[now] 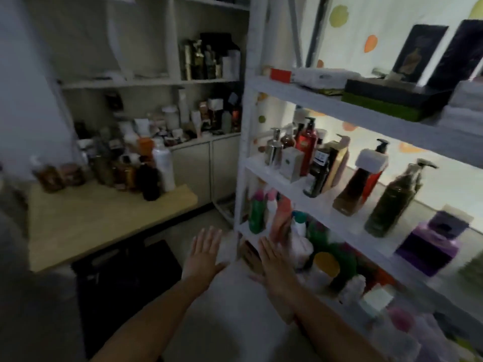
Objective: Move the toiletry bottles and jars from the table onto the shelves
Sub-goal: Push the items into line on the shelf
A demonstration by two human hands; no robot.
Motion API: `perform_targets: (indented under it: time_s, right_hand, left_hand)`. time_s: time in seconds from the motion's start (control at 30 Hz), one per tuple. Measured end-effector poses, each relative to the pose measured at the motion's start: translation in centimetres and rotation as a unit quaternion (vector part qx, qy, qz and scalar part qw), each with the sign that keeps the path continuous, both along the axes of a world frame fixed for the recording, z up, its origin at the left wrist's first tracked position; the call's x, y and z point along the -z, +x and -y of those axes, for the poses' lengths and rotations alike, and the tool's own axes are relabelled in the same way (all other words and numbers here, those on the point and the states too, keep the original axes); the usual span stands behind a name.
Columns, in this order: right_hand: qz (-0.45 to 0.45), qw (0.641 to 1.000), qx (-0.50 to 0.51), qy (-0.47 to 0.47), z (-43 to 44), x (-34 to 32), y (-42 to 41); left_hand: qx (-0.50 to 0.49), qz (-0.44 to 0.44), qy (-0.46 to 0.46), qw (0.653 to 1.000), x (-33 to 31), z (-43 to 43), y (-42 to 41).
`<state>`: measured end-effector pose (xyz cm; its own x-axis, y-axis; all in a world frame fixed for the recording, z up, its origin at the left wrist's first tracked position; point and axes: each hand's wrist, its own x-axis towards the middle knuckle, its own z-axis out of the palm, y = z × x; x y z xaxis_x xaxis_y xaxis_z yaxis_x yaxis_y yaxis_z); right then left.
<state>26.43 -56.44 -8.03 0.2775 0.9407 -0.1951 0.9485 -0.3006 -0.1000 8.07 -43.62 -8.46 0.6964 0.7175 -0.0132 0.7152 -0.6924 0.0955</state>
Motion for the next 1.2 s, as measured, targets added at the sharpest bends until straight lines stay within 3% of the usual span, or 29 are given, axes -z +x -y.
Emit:
perform_targets:
  time_s: [0.17, 0.37, 0.63, 0.77, 0.97, 1.2]
  right_hand:
    - [-0.042, 0.986, -0.135, 0.085, -9.3, -2.3, -7.9]
    - [-0.038, 0.973, -0.217, 0.070, -17.2, -1.6, -13.3]
    - [-0.076, 0.972, -0.216, 0.043, -29.2, 0.1, -14.3]
    - [-0.099, 0.975, -0.187, 0.069, -36.9, -1.1, -13.1]
    - [-0.093, 0.978, -0.179, 0.061, -45.1, -2.3, -12.4]
    - [-0.122, 0.974, -0.192, 0.023, -50.8, -1.3, -13.1]
  left_hand:
    - [-0.128, -0.025, 0.022, 0.991, 0.0, -4.7, -10.2]
    - [-0.208, -0.009, -0.006, 0.978, 0.9, -7.1, -17.2]
    - [-0.242, -0.005, -0.034, 0.970, 1.1, -16.9, -18.2]
    - [-0.228, -0.018, 0.002, 0.973, -1.2, -25.1, -17.8]
    - [-0.294, 0.095, -0.022, 0.951, -2.6, -33.4, -16.5]
    - [-0.294, 0.115, -0.096, 0.944, -1.1, -38.4, -15.7]
